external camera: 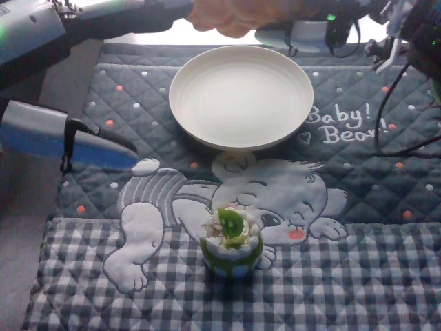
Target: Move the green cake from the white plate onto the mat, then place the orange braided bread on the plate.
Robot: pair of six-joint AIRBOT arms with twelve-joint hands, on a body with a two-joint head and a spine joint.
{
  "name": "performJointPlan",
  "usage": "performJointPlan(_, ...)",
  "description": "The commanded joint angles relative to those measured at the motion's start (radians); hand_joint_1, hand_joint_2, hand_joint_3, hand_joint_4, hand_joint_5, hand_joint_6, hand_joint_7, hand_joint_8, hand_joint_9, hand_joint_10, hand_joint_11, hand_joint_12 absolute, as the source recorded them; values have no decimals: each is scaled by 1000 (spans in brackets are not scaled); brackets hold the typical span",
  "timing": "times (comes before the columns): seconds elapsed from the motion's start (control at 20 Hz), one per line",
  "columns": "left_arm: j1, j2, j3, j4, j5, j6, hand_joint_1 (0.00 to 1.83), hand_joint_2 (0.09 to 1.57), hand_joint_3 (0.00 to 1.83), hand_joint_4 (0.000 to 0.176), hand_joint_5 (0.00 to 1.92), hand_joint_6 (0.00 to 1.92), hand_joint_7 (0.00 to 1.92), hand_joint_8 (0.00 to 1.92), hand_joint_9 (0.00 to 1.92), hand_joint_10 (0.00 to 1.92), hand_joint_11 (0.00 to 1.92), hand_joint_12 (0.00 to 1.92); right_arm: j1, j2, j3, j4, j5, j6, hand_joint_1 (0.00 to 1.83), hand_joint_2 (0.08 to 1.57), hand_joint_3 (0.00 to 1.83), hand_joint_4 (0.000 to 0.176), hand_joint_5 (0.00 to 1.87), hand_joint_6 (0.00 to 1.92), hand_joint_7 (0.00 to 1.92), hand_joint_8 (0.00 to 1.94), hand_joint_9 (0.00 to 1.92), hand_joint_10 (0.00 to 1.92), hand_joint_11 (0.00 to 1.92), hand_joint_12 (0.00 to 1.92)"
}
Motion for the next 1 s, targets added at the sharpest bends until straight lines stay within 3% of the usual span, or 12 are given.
performJointPlan(0.0,-15,7,1,-46,-119,-7,740,892,13,176,113,2,287,0,335,0,194,257,12,7,5,35,92,2,1020,1366,0,0,543,1625,1233,1941,1458,1921,1540,1921)
performJointPlan(0.05,-19,6,-1,-42,-120,-7,745,885,7,176,156,17,305,8,355,9,199,256,12,0,9,31,85,2,1000,1387,3,0,510,1673,1097,1722,1374,1750,1435,1884)
performJointPlan(0.1,-23,5,-3,-38,-121,-7,741,891,8,176,151,12,293,2,339,2,167,239,11,-3,10,27,80,2,999,1390,1,0,508,1675,1088,1666,1371,1706,1424,1877)
performJointPlan(0.15,-25,4,-4,-37,-122,-9,732,947,2,176,137,3,268,0,312,0,188,211,11,-5,9,22,76,2,961,1427,8,0,451,1754,1098,1886,1377,1851,1440,1912)
performJointPlan(0.2,-27,3,-4,-36,-123,-13,737,946,0,176,138,2,275,4,318,4,190,199,11,-7,9,20,73,2,953,1439,5,0,437,1774,1100,1930,1375,1854,1423,1919)
performJointPlan(0.35,-28,2,-4,-35,-129,-21,708,915,6,176,115,4,318,11,350,9,246,154,7,-9,9,17,57,2,935,1452,0,0,425,1793,996,1702,1290,1697,1329,1832)
performJointPlan(0.45,-28,2,-6,-34,-131,-21,859,960,14,176,142,0,342,1,350,0,269,153,-12,-11,9,15,45,2,939,1453,0,0,422,1791,1032,1914,1297,1891,1373,1907)
performJointPlan(0.55,-28,2,-6,-32,-131,-22,824,936,0,176,150,4,319,0,330,0,227,133,-39,-16,17,17,41,2,955,1438,0,0,442,1754,929,1940,1232,1919,1316,1917)
performJointPlan(0.7,-28,2,-7,-27,-125,-23,692,913,0,176,72,0,257,0,308,4,213,124,-64,-27,41,29,16,2,1070,1293,0,0,661,1443,933,1476,1055,1731,1125,1899)
performJointPlan(0.8,-28,0,-8,-26,-125,-23,723,940,5,176,96,10,287,11,319,8,201,117,-69,-31,44,29,13,2,1219,1209,0,0,776,1254,840,1282,1054,1415,1047,1642)
performJointPlan(0.9,-27,-1,-8,-23,-124,-24,713,928,0,176,41,0,268,3,314,3,190,114,-74,-37,50,28,11,2,1227,1216,0,0,695,1150,905,1342,1056,1116,966,1478)
performJointPlan(0.95,-27,-4,-8,-22,-123,-24,717,905,0,176,36,2,274,5,334,10,252,138,-77,-37,50,28,11,2,1235,1196,0,0,727,1138,946,1261,1057,943,951,1390)
